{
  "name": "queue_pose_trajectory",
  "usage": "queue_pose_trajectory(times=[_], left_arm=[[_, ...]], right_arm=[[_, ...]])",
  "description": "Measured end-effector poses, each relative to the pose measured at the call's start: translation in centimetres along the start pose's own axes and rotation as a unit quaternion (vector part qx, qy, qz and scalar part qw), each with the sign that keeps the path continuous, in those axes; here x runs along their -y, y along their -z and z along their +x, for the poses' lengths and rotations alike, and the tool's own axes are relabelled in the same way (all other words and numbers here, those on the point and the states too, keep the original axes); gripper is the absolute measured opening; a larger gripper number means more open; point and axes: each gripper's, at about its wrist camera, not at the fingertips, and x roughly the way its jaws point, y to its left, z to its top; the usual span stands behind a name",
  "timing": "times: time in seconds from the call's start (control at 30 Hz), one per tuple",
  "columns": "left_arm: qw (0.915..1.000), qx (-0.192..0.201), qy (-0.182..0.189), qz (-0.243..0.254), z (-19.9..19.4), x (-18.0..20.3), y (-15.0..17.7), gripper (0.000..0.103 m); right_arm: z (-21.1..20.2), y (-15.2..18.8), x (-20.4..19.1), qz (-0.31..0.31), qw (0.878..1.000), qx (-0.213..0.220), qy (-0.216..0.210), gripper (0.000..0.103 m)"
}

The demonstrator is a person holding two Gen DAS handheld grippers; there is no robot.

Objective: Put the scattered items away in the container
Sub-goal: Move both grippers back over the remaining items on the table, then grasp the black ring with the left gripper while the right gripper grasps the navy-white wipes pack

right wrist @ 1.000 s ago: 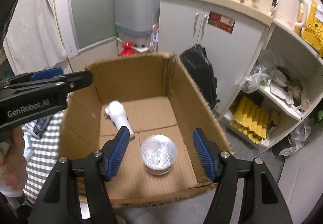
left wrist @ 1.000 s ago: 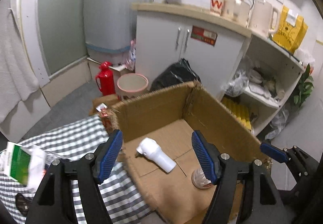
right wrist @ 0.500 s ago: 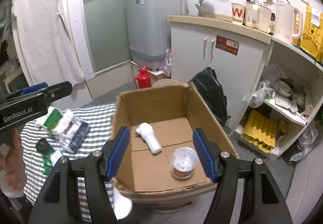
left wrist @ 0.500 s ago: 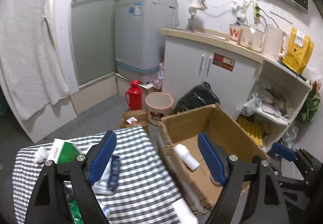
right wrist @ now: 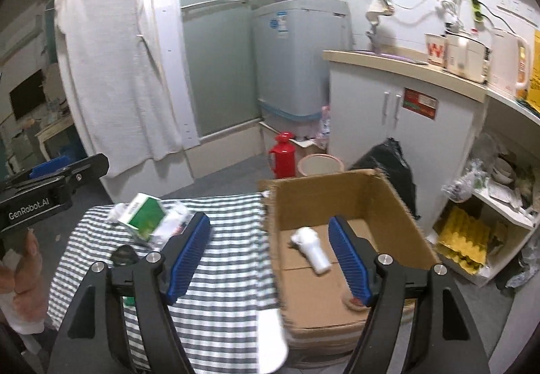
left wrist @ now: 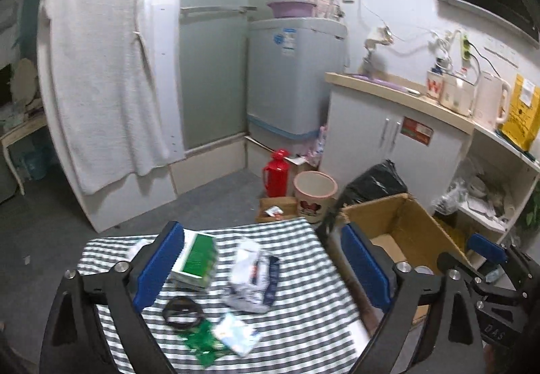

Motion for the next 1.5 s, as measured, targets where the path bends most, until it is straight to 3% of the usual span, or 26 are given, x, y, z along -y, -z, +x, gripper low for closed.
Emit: queue_pose_trajectory(times=[0.43,0.7,1.07,1.5], left_arm=[[0.9985,0.004,-0.044,-0.034,-2.2,-9.3,2.4,0.103],[0.9968,-0.005,-0.059,-0.053,-2.2,-13.1,3.4,0.103],[0.9961,-0.009,-0.065,-0.059,-1.1,-15.5,4.2,0.103],[0.9937,-0.066,-0.063,-0.065,4.5,-16.7,7.2,0.103]], right_arm=[[1.5,0.0,-7.4,-0.021,0.998,-0.005,-0.057,0.086],[2.3,0.1,-11.2,-0.036,0.996,-0.006,-0.078,0.094],[3.8,-0.3,-14.0,-0.041,0.996,-0.012,-0.082,0.103],[8.6,1.3,-14.5,-0.042,0.995,-0.054,-0.073,0.103]])
